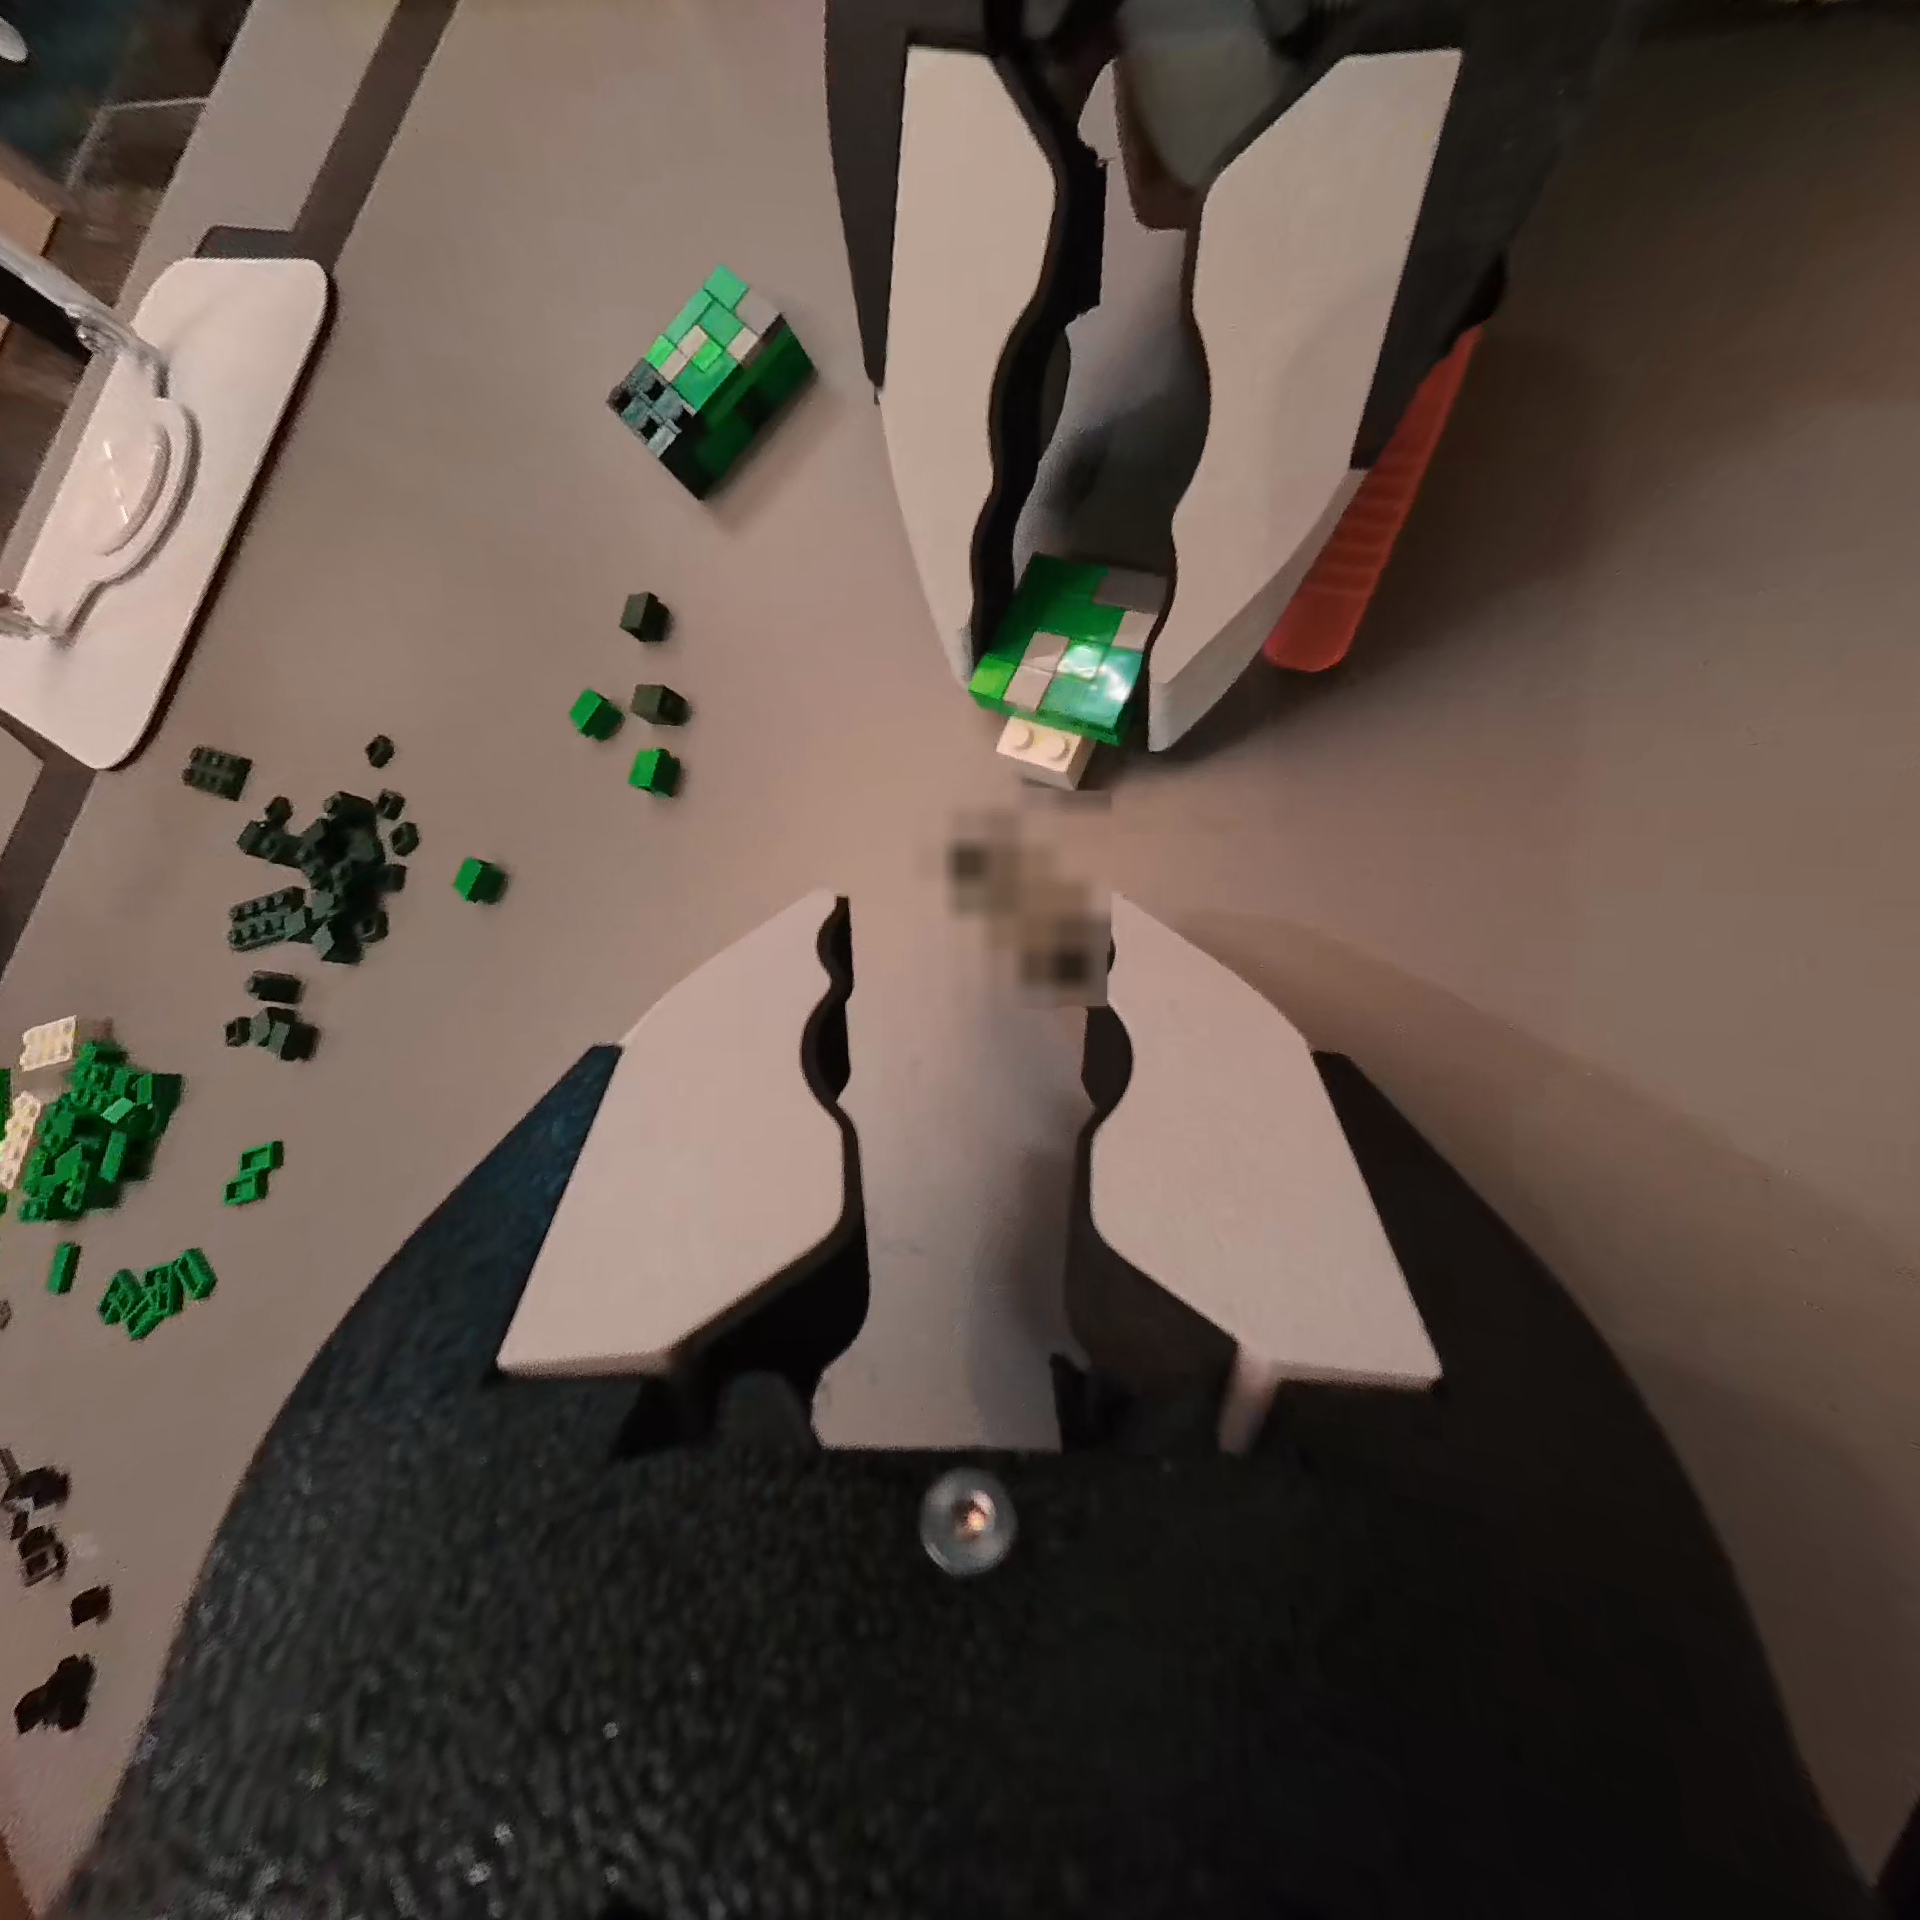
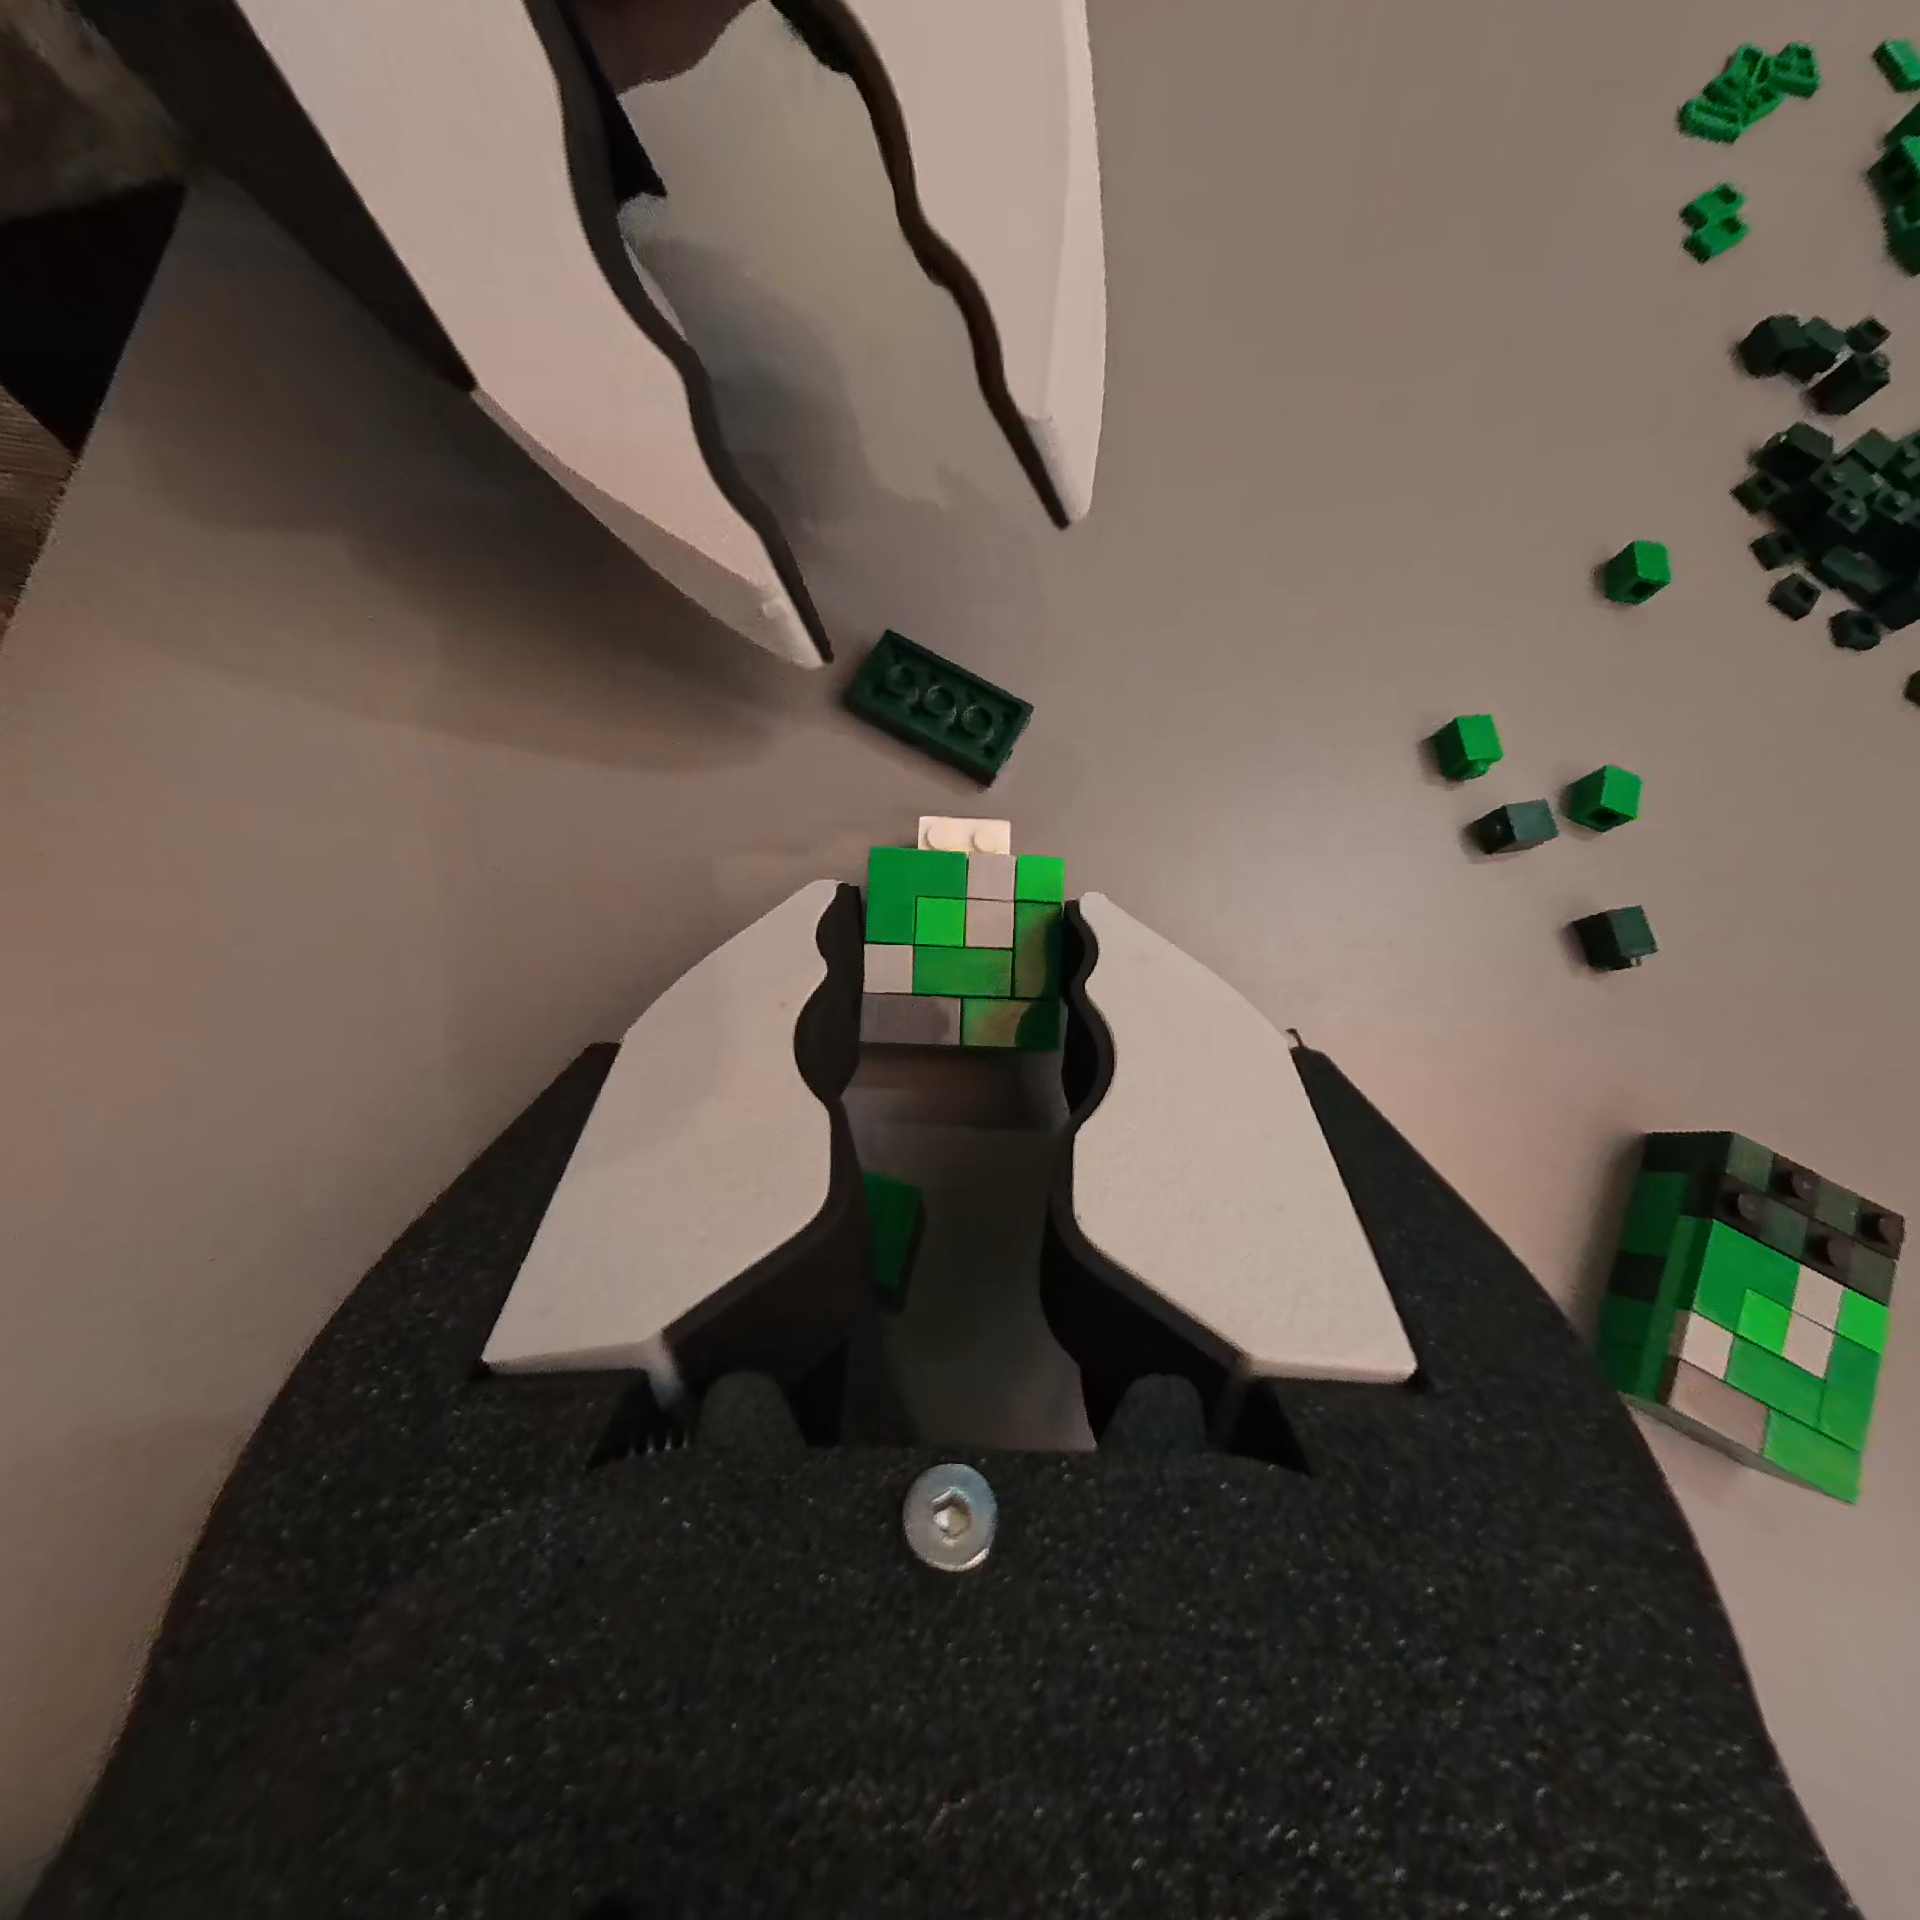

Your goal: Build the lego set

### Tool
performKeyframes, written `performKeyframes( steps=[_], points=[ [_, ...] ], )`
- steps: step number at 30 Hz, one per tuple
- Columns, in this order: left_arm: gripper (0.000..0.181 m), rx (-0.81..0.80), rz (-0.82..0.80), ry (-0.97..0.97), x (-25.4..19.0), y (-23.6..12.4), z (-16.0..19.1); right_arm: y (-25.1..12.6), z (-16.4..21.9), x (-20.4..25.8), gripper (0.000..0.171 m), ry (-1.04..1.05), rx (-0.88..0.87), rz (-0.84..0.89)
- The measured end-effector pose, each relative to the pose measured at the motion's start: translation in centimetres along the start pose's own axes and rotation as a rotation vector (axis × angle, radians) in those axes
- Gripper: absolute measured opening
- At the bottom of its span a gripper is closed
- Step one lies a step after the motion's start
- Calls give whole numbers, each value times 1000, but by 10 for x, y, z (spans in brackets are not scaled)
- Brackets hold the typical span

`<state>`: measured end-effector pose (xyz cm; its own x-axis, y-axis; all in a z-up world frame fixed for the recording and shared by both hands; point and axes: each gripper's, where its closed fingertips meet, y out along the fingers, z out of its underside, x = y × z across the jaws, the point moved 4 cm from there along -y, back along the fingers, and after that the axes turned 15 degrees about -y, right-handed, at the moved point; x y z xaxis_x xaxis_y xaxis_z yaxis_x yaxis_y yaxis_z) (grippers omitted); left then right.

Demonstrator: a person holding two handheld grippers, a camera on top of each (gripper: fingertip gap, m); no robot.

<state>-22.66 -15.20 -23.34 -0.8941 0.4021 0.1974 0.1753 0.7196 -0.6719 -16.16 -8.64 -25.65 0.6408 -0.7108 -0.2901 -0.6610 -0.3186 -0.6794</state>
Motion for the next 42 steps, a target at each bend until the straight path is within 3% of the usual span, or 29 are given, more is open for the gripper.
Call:
performKeyframes(
  steps=[4, 9, 15, 20, 25, 30, 38, 42],
  points=[
    [41, -69, -22, -21, 0, -4, -5, -4, -4, -5, 36, -14, -66, 71],
    [38, -284, -27, -193, 6, -16, -22, -29, -25, -27, 36, -31, -300, 312],
    [32, -512, 24, -461, 10, -28, -48, -50, -44, -27, 36, -272, -370, 563],
    [32, -524, 133, -587, 7, -24, -57, -50, -50, -24, 36, -414, -322, 673],
    [31, -526, 142, -635, 9, -23, -57, -54, -50, -24, 36, -483, -287, 753],
    [32, -518, 170, -672, 10, -23, -56, -50, -51, -20, 36, -508, -275, 731],
    [34, -511, 126, -664, 15, -27, -46, -51, -46, -24, 36, -397, -297, 669],
    [28, -443, -1, -515, 17, -27, -37, -50, -41, -28, 36, -345, -262, 649]
  ],
)
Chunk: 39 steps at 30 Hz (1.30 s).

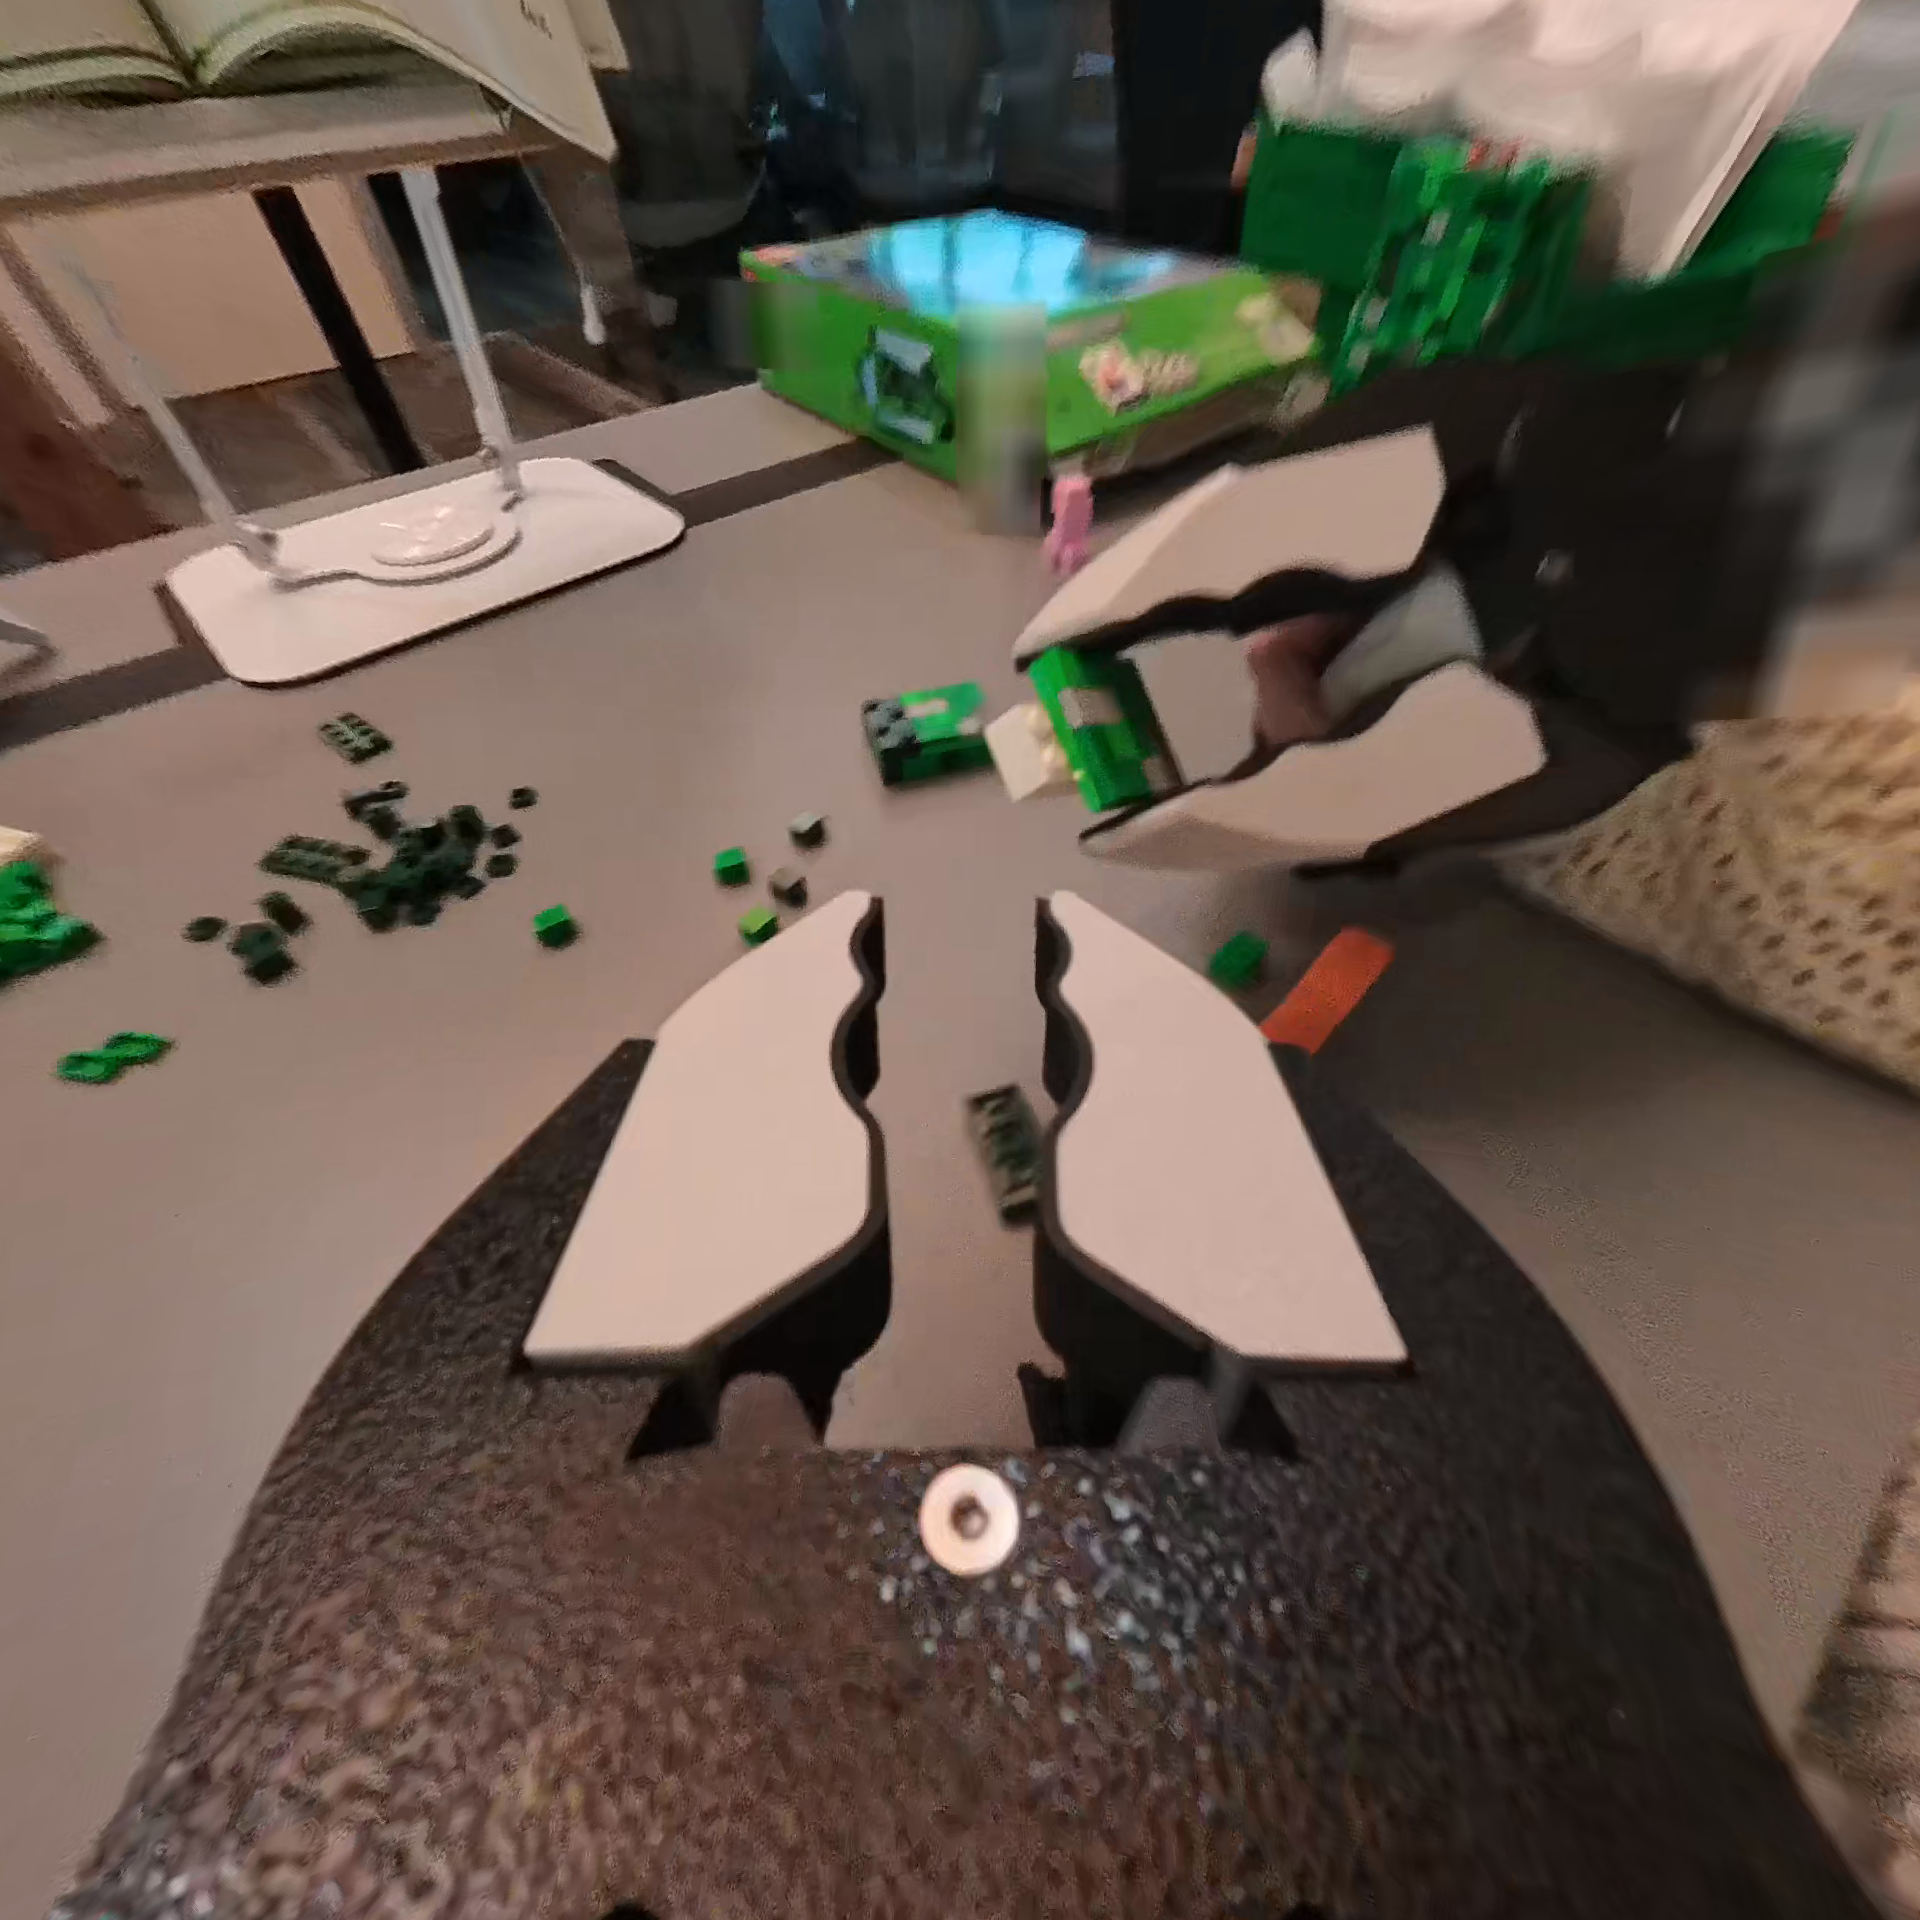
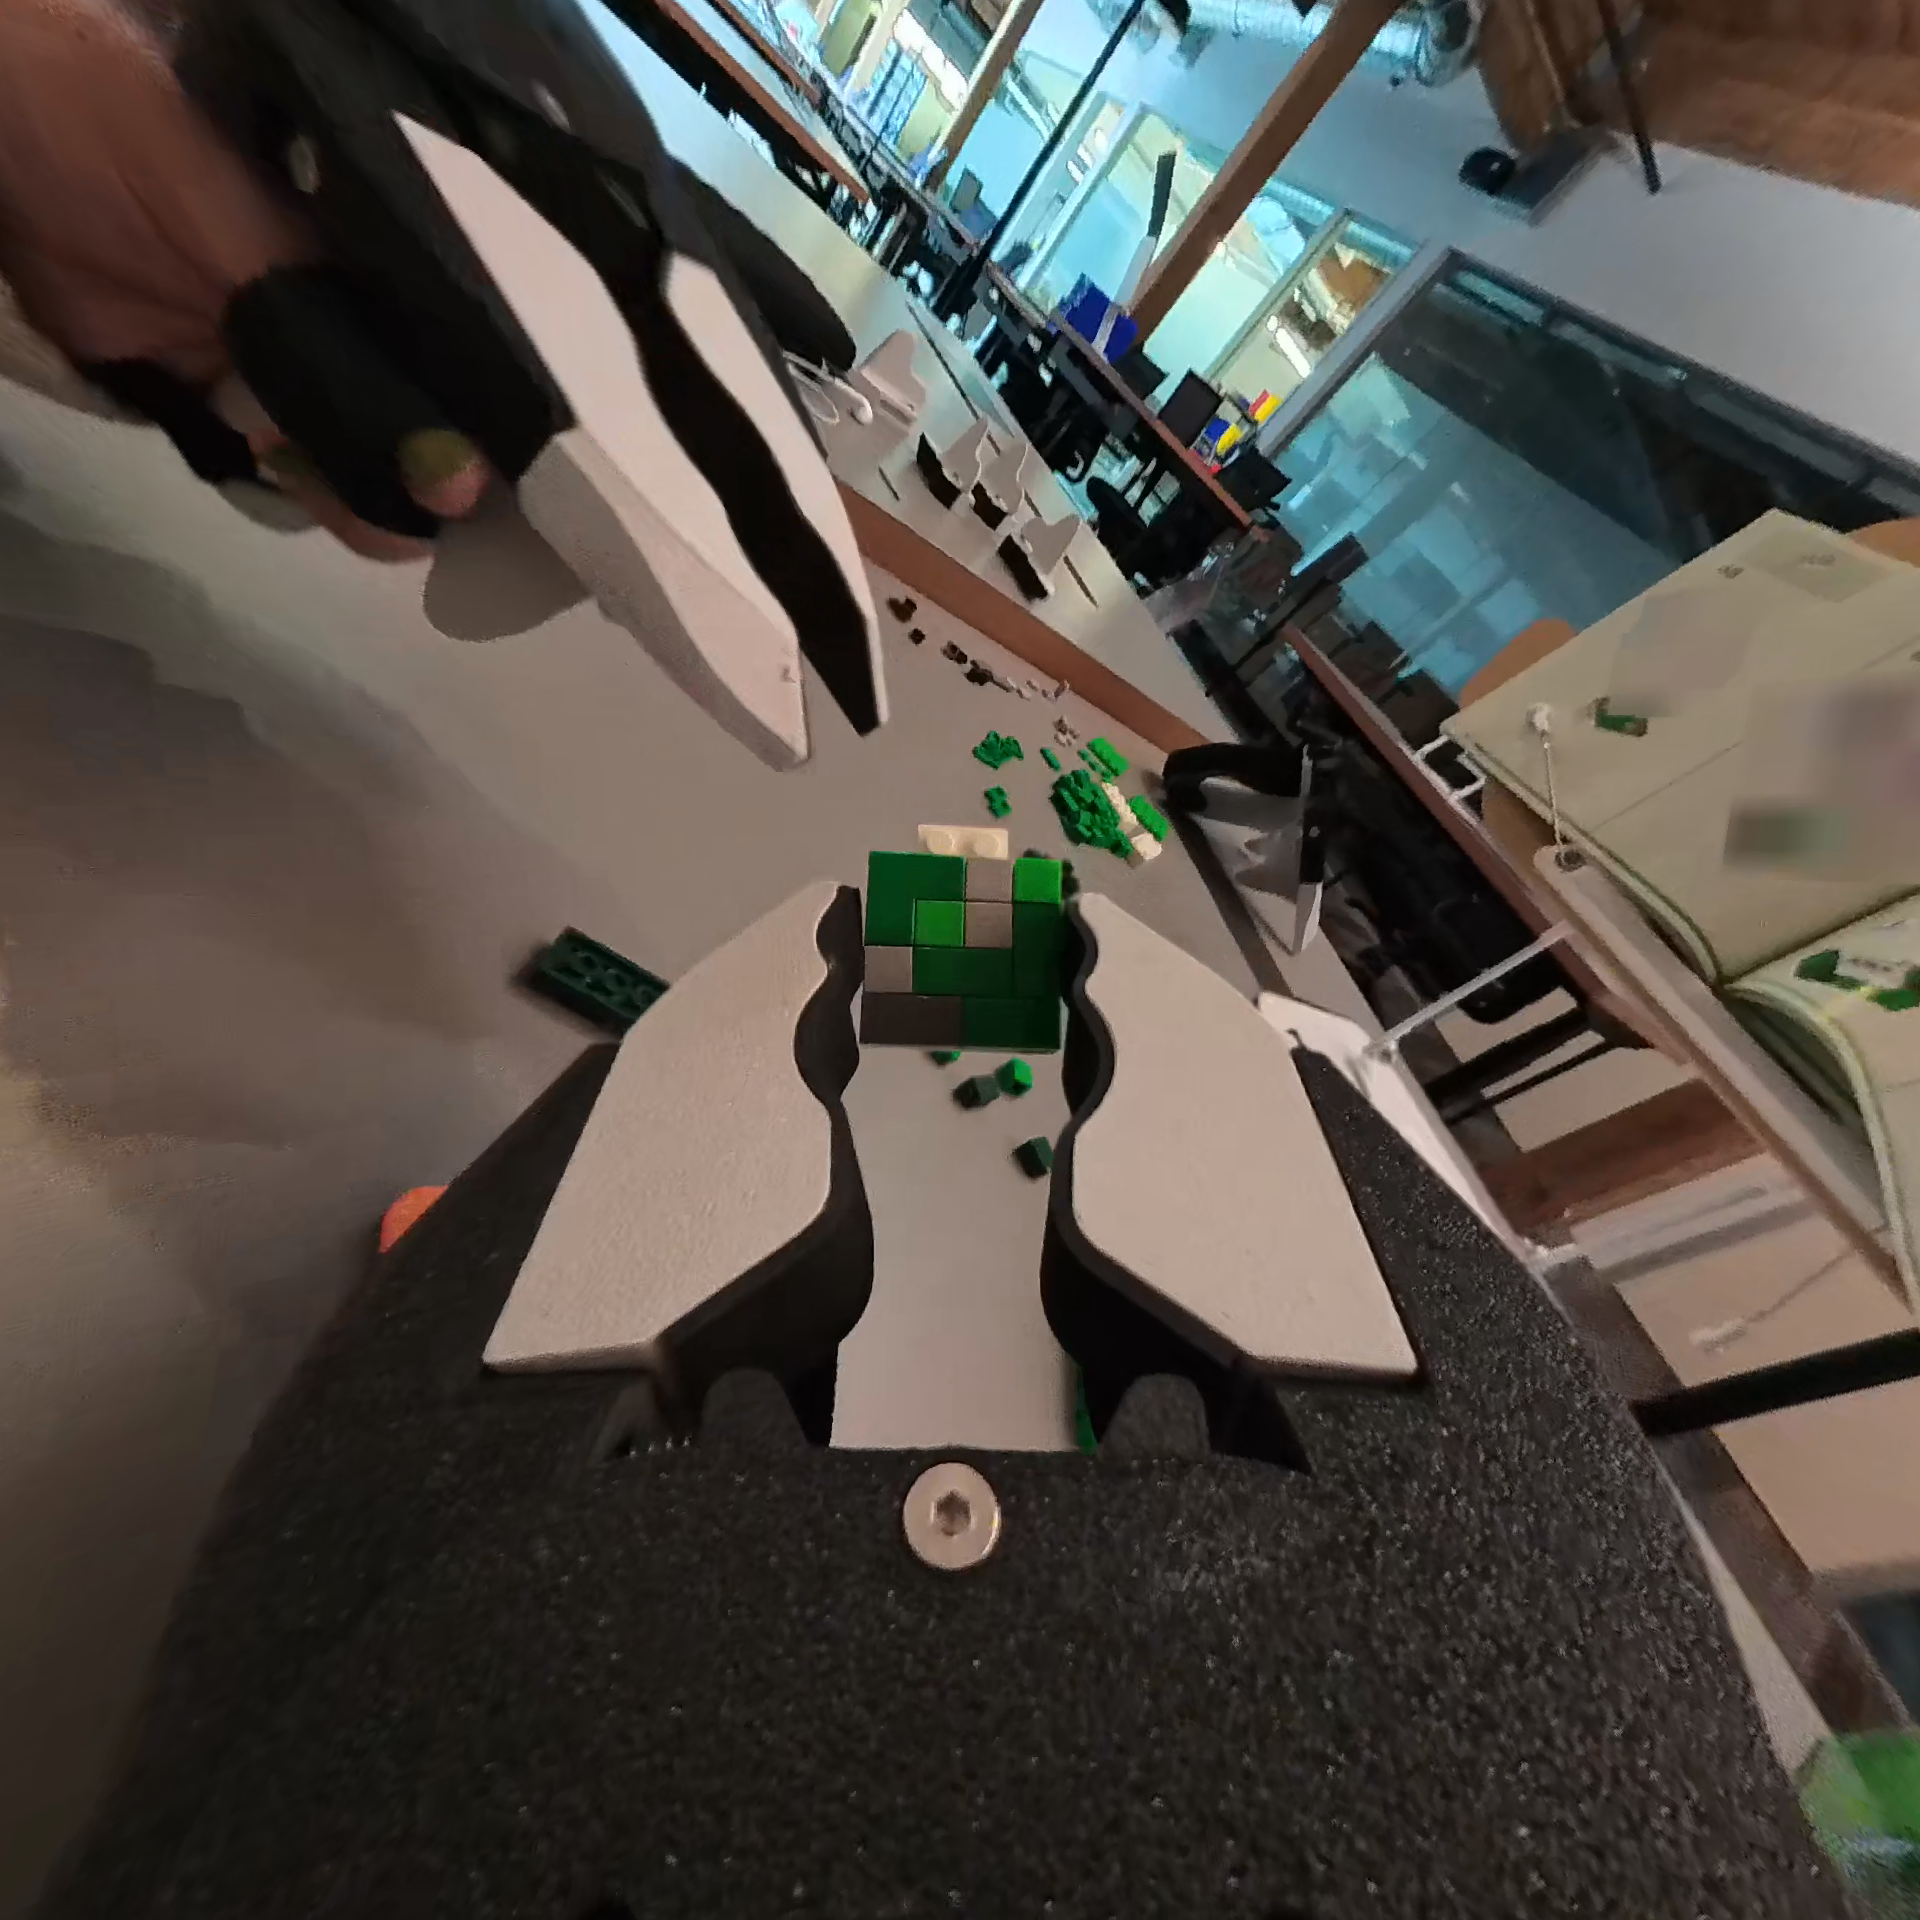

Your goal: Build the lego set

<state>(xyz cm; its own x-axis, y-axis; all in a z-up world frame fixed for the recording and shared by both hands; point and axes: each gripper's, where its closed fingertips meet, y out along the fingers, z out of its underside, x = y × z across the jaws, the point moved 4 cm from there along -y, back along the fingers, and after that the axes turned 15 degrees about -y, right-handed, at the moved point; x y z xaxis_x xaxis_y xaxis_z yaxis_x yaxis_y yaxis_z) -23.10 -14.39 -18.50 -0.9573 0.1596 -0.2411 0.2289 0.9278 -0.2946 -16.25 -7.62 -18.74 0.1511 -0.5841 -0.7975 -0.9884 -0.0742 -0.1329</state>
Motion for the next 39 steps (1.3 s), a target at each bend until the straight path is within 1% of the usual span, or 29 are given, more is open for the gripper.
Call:
performKeyframes(
  steps=[1, 3, 5, 7, 8, 13, 16, 19, 21, 23, 26, 30, 34, 39],
  points=[
    [24, 39, -41, 53, 3, 0, 4, 0, 2, 1, 36, 8, 12, -11],
    [22, 166, -136, 113, 12, 0, 15, 0, 6, 2, 36, 26, 25, -34],
    [24, 313, -240, 134, 20, 1, 29, -1, 11, 8, 36, 67, 51, -108],
    [27, 427, -261, 159, 18, 2, 43, -1, 19, 17, 36, 127, 100, -212],
    [27, 446, -257, 164, 16, 3, 47, -1, 23, 22, 36, 155, 130, -264],
    [27, 431, -216, 128, 4, 8, 52, -3, 39, 36, 36, 282, 247, -422],
    [23, 486, -220, 126, 6, 8, 55, -5, 43, 39, 36, 314, 310, -470],
    [26, 512, -216, 120, 7, 10, 57, -7, 45, 45, 36, 380, 342, -532],
    [31, 519, -227, 130, 7, 12, 58, -7, 48, 47, 36, 366, 356, -535],
    [48, 530, -248, 125, 9, 14, 58, -5, 49, 49, 36, 356, 358, -536],
    [53, 560, -249, 91, 9, 16, 61, -3, 48, 48, 36, 364, 340, -523],
    [46, 556, -262, 128, 8, 18, 61, -3, 46, 47, 47, 341, 319, -510],
    [40, 574, -296, 149, 10, 19, 63, -5, 36, 41, 46, 354, 224, -492],
    [22, 582, -299, 158, 11, 20, 64, -9, 24, 32, 41, 363, 109, -450]
  ],
)
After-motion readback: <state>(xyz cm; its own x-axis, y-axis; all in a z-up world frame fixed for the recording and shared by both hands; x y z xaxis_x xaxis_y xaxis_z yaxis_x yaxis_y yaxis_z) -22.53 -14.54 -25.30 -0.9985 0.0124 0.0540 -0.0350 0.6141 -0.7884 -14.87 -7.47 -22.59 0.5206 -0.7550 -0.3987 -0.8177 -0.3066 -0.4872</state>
